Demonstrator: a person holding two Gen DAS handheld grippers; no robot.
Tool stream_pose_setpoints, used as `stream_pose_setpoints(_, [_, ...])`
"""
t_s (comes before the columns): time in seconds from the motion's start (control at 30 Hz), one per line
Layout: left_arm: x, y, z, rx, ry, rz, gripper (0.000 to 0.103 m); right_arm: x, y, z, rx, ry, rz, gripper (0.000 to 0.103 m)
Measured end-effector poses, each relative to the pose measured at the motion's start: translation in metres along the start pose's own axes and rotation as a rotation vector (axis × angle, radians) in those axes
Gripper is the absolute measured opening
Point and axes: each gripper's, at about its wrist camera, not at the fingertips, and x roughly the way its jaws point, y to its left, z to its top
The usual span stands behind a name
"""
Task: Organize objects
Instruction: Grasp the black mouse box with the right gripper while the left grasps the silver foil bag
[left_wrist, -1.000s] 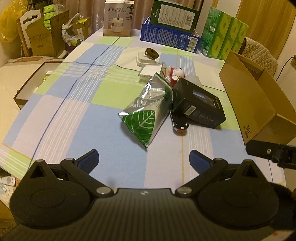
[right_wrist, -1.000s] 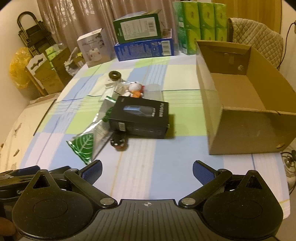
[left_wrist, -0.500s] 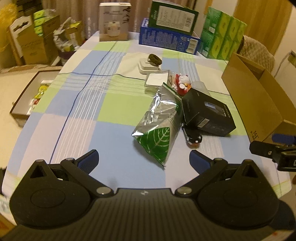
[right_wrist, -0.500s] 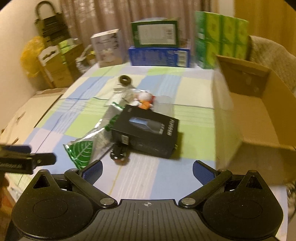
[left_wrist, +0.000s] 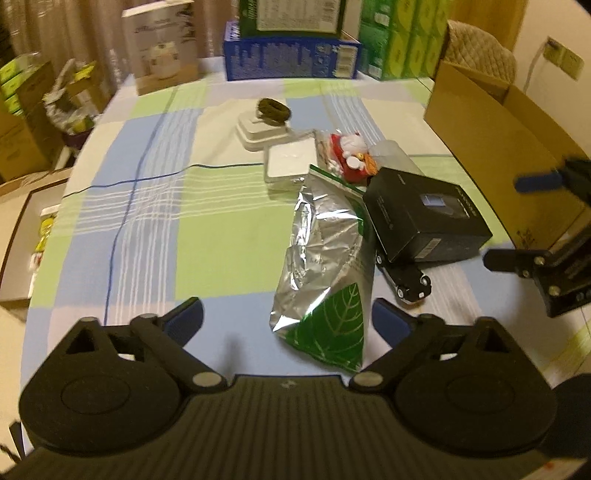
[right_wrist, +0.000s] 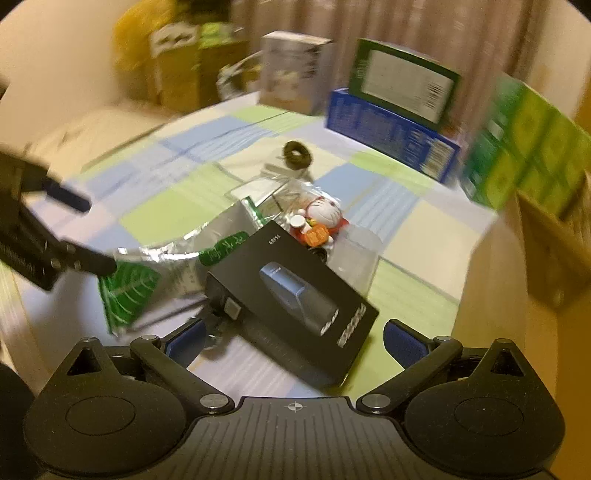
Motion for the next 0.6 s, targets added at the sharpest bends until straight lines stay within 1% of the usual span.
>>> stream_pose_setpoints(0.1, [0.009,0.001,0.006,0.056,0.021,-0.016,0.089,0.017,0.003,0.008,-0.118,0.033,0.022,0.100])
stream_pose_setpoints(0.17, [0.015,0.000,0.010,0.095,0.040,-0.037,0.089,0.027,0.008,0.015,-0.229,0.067,0.054,0.100])
stream_pose_setpoints(0.27, [0.023,-0.001,0.021,0.178,0.075,-0.061,0.089,0.040,0.014,0.025,-0.397,0.114,0.079,0.100])
stream_pose_setpoints(0.33, [0.029,-0.001,0.030,0.218,0.100,-0.094,0.089,0.051,0.013,0.029,-0.474,0.155,0.109,0.100])
stream_pose_setpoints(0.47, [0.046,0.000,0.048,0.227,0.144,-0.155,0.090,0.075,0.006,0.037,-0.552,0.241,0.156,0.100])
stream_pose_setpoints(0.53, [0.055,-0.001,0.054,0.228,0.162,-0.165,0.090,0.083,0.006,0.039,-0.616,0.271,0.171,0.100])
stream_pose_setpoints(0.6, [0.064,-0.004,0.058,0.244,0.182,-0.176,0.090,0.088,0.008,0.041,-0.672,0.293,0.215,0.100])
